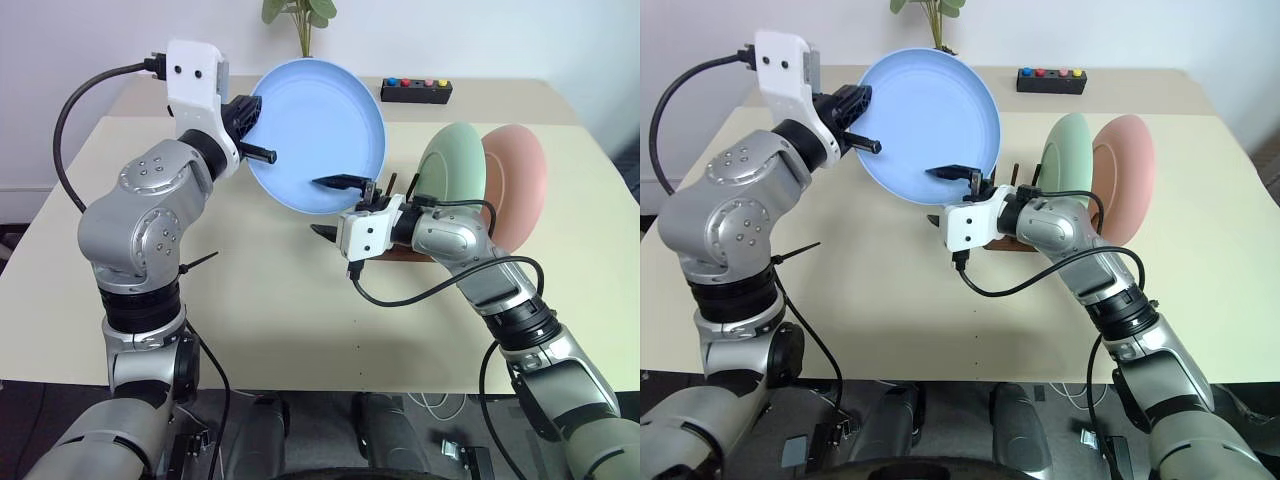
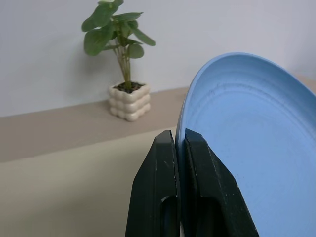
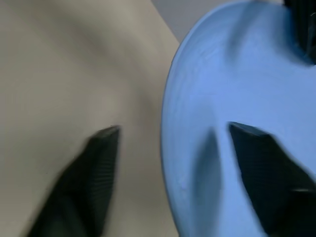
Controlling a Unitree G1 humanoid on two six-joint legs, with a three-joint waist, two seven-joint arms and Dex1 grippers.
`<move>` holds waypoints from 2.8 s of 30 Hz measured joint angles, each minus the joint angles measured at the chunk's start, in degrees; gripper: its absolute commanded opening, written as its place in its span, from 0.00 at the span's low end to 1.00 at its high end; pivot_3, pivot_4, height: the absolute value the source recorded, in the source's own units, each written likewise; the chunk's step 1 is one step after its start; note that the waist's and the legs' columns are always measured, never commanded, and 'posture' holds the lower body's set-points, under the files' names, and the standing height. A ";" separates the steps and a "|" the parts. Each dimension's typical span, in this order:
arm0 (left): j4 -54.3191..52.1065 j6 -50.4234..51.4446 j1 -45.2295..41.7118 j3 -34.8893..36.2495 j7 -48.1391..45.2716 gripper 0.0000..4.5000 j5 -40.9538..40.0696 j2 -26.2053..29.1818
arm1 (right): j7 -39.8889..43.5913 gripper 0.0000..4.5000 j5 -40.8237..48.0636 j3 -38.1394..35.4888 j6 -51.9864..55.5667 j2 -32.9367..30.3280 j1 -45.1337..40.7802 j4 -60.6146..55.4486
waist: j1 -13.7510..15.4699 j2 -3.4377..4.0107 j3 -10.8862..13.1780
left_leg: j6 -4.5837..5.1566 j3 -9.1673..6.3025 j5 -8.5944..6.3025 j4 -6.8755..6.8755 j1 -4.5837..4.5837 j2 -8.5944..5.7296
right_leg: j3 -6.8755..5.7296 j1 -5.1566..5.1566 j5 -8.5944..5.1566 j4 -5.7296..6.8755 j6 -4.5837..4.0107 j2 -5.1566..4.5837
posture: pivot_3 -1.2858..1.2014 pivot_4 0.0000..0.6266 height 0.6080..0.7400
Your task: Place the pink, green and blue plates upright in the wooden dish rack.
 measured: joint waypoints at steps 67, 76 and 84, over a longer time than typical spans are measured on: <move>4.29 -34.56 32.91 -16.32 -32.81 0.99 1.52 8.68 | -40.20 0.00 91.70 -35.82 58.86 8.29 9.98 -29.08 | 0.02 0.09 -0.02 | 0.03 0.00 0.00 -0.04 0.01 0.04 | 0.03 -0.01 -0.10 0.04 -0.31 0.03 | 0.52 0.24 0.92; 4.26 -34.56 32.92 -16.33 -32.86 0.99 1.75 8.18 | -42.69 0.00 92.28 -35.62 58.53 8.29 10.99 -28.96 | 0.01 0.09 -0.02 | 0.03 0.00 -0.01 -0.04 0.01 0.04 | 0.03 -0.01 -0.11 0.04 -0.32 0.03 | 0.52 0.24 0.92; 4.26 -34.92 32.91 -16.18 -33.18 0.99 1.62 7.21 | -44.14 0.00 92.66 -35.62 57.40 8.62 12.04 -27.86 | 0.02 0.09 -0.02 | 0.03 0.01 0.00 -0.04 0.00 0.04 | 0.04 -0.02 -0.11 0.02 -0.33 0.03 | 0.52 0.24 0.92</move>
